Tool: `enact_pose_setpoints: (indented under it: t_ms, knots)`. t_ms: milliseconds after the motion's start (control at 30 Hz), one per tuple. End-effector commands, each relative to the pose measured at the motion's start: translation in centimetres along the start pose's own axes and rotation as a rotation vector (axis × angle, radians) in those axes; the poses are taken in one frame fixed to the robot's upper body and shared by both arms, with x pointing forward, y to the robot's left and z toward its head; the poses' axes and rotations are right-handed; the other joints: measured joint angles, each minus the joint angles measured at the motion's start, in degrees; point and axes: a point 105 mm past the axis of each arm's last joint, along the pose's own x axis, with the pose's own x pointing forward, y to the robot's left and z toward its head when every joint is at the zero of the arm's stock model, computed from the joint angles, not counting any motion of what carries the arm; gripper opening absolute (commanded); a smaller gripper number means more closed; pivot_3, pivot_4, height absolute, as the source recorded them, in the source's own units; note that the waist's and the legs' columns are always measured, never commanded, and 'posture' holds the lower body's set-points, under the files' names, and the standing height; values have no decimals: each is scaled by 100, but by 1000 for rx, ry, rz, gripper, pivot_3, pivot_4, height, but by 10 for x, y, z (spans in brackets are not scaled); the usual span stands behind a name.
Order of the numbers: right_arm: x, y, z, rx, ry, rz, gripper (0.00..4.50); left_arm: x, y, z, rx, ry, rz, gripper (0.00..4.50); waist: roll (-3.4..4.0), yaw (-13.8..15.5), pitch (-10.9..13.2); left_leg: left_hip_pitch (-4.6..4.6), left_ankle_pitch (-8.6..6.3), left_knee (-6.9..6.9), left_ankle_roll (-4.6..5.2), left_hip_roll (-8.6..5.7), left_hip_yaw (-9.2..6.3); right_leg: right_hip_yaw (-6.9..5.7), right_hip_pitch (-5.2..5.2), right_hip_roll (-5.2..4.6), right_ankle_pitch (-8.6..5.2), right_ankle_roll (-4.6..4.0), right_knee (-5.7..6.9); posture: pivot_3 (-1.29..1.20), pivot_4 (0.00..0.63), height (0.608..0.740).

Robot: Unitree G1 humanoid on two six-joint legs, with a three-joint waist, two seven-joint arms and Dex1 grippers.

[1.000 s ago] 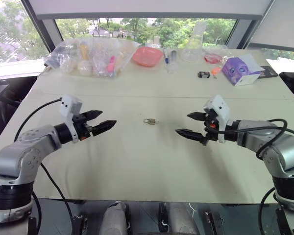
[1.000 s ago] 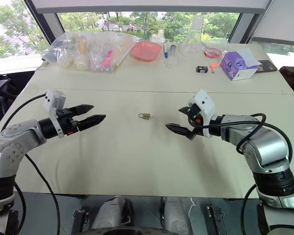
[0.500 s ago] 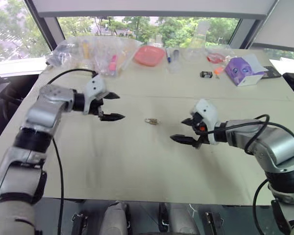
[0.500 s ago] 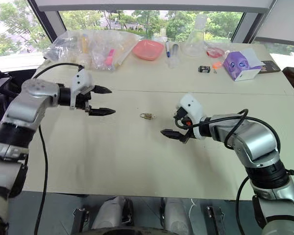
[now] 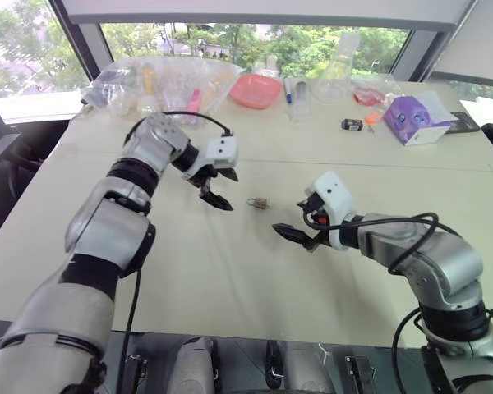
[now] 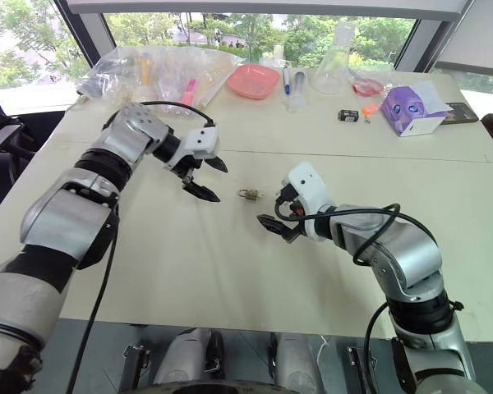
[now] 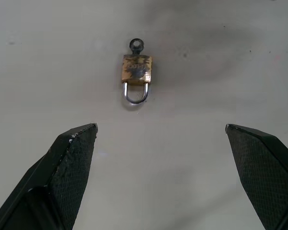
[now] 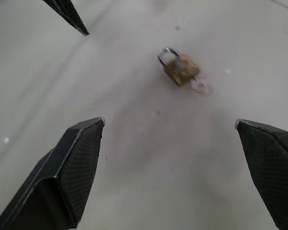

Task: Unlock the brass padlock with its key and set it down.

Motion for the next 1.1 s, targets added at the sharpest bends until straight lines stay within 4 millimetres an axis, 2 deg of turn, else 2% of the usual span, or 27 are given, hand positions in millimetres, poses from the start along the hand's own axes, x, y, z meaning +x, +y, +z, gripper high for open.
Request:
enact_pose_setpoints:
  t_ms: [33,133,267,433,633,800,900,1067,1100]
  knots:
    - [-11,0,7,-21,-57,-32,4500,3,13,26,79,-33,66,4424,0,-2,0,0,0,1,0,0,-4,-2,0,0,0,0,0,0,150,740]
    - [-19,-3,1,-14,-63,-58,4500,22,17,38,88,-67,115,4424,0,11,0,0,-1,3,2,-1,-18,-4,5,0,0,0,1,0,150,740]
    - [-21,-2,-2,-17,-58,-66,4500,34,15,39,67,-80,103,4424,-1,-34,1,-1,-2,11,4,-1,-25,-5,7,0,0,1,3,0,150,740]
    - [-21,-6,-1,-10,-66,-89,4500,46,9,27,59,-21,79,4424,-1,-81,0,1,-4,14,8,-1,-32,-7,7,4,0,0,14,0,150,740]
    - [-21,-6,-3,3,-70,-100,4500,51,4,7,76,63,70,4424,-1,-116,0,0,-3,17,6,-1,-35,-7,7,3,0,0,16,0,150,740]
    - [-20,-7,-2,8,-79,-104,4500,56,0,-1,60,76,61,4424,-1,-116,0,0,-3,23,6,-1,-35,-8,10,3,0,0,17,0,150,740]
    - [-20,-7,-2,9,-81,-105,4500,61,-2,-1,44,60,58,3615,1,-117,-1,0,-5,30,10,0,-35,-12,17,2,0,0,17,0,150,740]
    - [-20,-8,-2,10,-77,-110,4500,67,-3,-2,42,58,66,1064,0,-107,-2,2,-24,63,44,2,-48,-31,41,-1,0,1,23,0,150,740]
    - [-20,-8,-3,11,-76,-110,4500,68,-4,-4,43,66,63,698,0,-106,-4,2,-28,67,51,2,-50,-31,44,-2,1,2,25,0,150,740]
